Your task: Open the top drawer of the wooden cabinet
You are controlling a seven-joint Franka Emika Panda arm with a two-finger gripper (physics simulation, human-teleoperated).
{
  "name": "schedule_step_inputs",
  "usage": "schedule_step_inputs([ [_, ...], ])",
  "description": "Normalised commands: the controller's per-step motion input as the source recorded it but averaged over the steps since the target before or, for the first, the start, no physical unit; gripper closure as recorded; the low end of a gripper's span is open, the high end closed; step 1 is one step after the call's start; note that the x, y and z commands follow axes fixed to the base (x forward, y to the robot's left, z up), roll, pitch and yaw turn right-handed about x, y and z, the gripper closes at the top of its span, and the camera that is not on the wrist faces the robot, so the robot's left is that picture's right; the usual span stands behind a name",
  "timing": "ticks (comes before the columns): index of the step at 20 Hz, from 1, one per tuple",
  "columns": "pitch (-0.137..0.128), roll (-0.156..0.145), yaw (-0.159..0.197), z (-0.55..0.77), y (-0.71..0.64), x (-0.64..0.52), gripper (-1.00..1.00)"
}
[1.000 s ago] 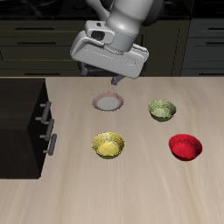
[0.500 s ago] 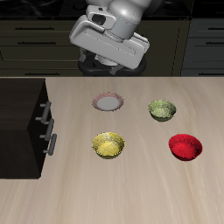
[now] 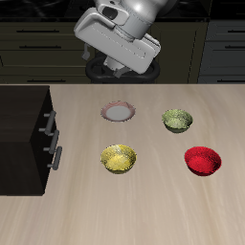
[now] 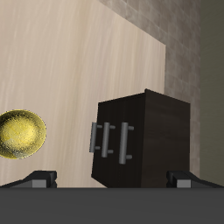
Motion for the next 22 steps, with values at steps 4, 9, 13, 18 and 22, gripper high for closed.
schedule_step_inputs([
  [4,0.012,-0.009,0.023,-0.05,-0.06,0.05,-1.00],
  [9,-0.002,-0.248,-0.026,-0.07,-0.29,-0.05,-1.00],
  [13,0.030,0.149,0.000,-0.10,0.11,0.07,-1.00],
  [18,-0.017,0.000,0.018,-0.03,-0.03,0.03,-1.00],
  [22,-0.001,-0.036,0.039,-0.23,-0.04,0.04,-1.00],
])
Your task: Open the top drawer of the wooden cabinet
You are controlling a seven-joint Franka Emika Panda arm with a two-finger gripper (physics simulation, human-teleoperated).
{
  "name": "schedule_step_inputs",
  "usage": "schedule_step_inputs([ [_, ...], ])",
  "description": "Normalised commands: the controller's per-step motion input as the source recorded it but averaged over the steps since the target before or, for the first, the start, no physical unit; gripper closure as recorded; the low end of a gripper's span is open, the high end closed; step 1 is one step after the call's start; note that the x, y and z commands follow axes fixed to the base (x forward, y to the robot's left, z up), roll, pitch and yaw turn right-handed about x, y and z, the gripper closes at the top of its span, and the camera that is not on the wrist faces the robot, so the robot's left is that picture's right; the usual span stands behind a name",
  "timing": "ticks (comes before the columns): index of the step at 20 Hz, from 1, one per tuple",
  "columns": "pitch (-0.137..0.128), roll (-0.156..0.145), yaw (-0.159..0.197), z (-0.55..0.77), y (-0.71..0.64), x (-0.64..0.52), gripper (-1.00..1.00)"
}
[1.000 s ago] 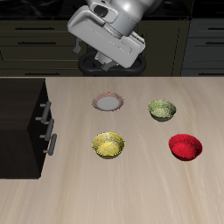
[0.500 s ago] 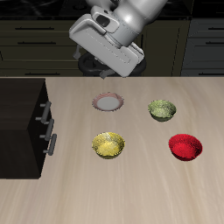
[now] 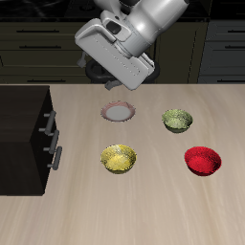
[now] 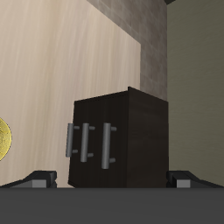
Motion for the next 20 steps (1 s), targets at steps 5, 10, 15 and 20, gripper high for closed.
schedule_step_inputs([
  [5,0.031,-0.003,0.021,-0.31,-0.05,0.09,-1.00],
  [10,-0.001,-0.032,0.015,-0.19,-0.14,0.03,-1.00],
  [15,0.035,-0.052,0.019,-0.29,-0.28,0.05,-1.00],
  [20,0.017,-0.042,0.021,-0.13,-0.26,0.04,-1.00],
])
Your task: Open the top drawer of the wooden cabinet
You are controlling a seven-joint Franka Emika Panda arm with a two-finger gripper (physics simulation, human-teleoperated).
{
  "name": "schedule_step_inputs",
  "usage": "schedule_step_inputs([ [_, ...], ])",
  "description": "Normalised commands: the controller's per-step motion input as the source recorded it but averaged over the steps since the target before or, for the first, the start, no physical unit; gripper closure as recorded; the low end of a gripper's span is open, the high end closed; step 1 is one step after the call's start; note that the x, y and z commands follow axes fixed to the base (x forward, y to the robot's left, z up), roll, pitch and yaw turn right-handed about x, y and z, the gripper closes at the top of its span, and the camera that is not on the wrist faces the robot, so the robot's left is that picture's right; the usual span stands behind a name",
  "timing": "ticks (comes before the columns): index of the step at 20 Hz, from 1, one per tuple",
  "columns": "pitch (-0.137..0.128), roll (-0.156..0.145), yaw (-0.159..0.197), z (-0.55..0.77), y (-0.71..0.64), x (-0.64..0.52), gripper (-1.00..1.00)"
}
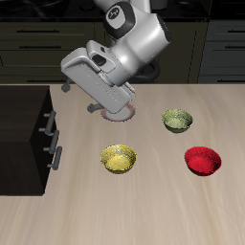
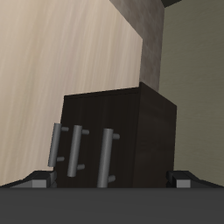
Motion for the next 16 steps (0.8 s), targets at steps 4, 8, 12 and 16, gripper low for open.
schedule_step_inputs([
  [4,0.010,-0.032,0.002,-0.15,-0.14,0.03,-1.00],
  [8,0.021,-0.027,-0.002,-0.13,-0.14,0.02,-1.00],
  [12,0.013,0.025,0.010,-0.12,0.01,0.03,-1.00],
  [16,0.010,-0.013,0.001,-0.06,-0.03,0.01,-1.00],
])
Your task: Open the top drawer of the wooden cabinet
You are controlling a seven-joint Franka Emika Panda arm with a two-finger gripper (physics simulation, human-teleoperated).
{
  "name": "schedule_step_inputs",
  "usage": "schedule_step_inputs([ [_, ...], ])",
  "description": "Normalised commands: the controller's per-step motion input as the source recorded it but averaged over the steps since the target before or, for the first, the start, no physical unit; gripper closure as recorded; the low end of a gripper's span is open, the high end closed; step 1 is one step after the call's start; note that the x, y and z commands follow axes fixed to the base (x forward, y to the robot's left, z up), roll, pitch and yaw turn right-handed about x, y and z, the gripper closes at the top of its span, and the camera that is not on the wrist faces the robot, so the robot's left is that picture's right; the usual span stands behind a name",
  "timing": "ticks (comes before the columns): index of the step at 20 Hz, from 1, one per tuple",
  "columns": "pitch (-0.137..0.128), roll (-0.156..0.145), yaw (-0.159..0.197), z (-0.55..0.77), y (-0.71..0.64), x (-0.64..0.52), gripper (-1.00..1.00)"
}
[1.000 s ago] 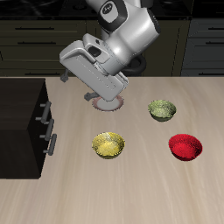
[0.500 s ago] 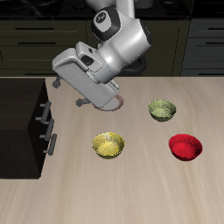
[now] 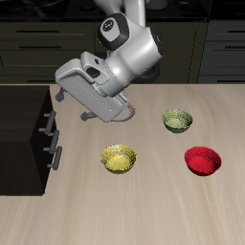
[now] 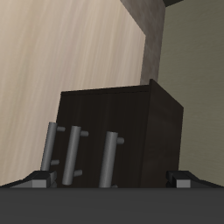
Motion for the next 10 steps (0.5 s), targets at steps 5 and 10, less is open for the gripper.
schedule_step_inputs([
  [5,0.021,-0.030,0.019,-0.16,-0.11,0.02,-1.00],
  [10,0.028,-0.014,0.021,-0.23,-0.13,0.03,-1.00],
])
